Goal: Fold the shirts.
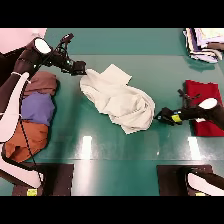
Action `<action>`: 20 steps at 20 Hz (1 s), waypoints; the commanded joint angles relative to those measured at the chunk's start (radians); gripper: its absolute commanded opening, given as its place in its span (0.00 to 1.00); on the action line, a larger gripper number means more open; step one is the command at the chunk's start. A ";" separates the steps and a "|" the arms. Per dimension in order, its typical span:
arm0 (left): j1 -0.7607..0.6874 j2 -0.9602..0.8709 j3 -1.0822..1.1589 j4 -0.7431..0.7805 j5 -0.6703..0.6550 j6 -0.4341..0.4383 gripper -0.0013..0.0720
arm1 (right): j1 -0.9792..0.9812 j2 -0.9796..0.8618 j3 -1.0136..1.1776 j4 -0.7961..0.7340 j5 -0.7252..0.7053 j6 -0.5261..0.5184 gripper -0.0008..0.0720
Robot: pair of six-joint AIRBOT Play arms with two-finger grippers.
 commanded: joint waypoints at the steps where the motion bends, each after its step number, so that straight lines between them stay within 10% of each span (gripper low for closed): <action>1: 0.000 0.000 0.005 0.002 0.005 -0.001 0.05 | 0.074 -0.125 0.097 0.021 -0.082 -0.012 0.54; 2: 0.000 0.000 0.005 0.002 0.006 -0.001 0.05 | 0.080 -0.147 0.127 0.021 -0.095 -0.012 0.51; 5: 0.000 0.000 0.005 0.002 0.003 -0.001 0.05 | 0.087 -0.202 0.212 0.012 -0.101 -0.027 0.03; 20: 0.000 0.624 0.378 0.128 -0.036 0.010 0.05 | -0.078 0.414 0.787 -0.173 0.183 -0.027 0.03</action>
